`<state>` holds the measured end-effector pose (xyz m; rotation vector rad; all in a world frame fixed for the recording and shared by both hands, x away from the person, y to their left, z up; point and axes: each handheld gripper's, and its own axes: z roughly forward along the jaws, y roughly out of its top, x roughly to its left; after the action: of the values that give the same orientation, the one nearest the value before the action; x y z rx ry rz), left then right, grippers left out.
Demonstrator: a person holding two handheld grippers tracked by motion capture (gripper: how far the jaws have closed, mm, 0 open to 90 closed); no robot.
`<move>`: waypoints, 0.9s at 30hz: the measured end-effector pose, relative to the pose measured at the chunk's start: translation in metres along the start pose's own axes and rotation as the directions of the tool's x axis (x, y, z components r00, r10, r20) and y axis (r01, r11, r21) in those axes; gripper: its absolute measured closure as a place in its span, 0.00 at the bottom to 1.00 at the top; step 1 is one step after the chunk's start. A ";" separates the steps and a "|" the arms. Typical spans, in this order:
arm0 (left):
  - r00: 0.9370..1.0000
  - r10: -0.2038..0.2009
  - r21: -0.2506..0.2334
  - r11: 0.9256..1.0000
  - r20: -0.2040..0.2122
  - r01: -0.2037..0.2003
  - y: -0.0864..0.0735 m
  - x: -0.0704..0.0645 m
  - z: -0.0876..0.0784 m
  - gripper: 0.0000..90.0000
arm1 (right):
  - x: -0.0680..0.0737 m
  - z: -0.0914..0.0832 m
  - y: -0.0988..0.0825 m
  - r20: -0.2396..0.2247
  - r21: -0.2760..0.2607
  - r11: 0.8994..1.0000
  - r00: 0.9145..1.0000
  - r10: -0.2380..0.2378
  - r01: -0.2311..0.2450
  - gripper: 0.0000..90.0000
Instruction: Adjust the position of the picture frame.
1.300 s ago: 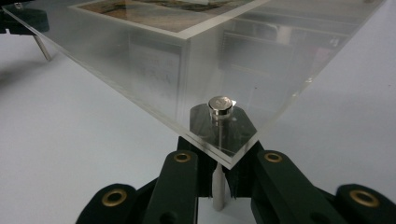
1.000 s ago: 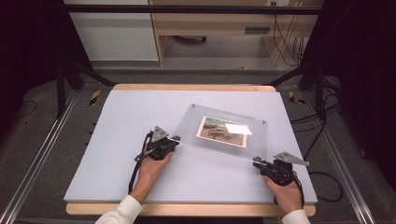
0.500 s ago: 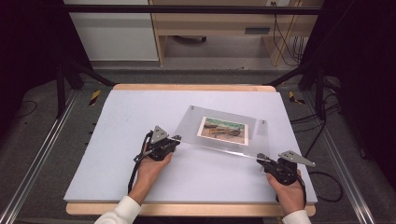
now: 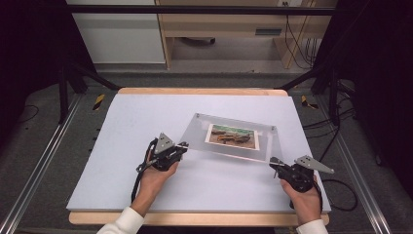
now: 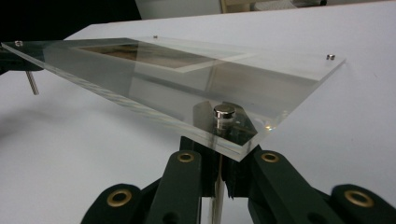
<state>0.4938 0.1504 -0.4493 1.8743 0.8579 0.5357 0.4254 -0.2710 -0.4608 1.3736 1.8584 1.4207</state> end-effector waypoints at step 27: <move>0.999 -0.016 -0.074 0.997 -0.027 0.014 0.012 0.002 -0.028 0.91 | 0.011 -0.003 0.020 -0.039 -0.037 0.998 0.998 -0.047 0.046 0.92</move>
<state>0.4802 0.1649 -0.4265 1.7958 0.8586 0.5782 0.4272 -0.2633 -0.4393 1.2857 1.8675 1.4611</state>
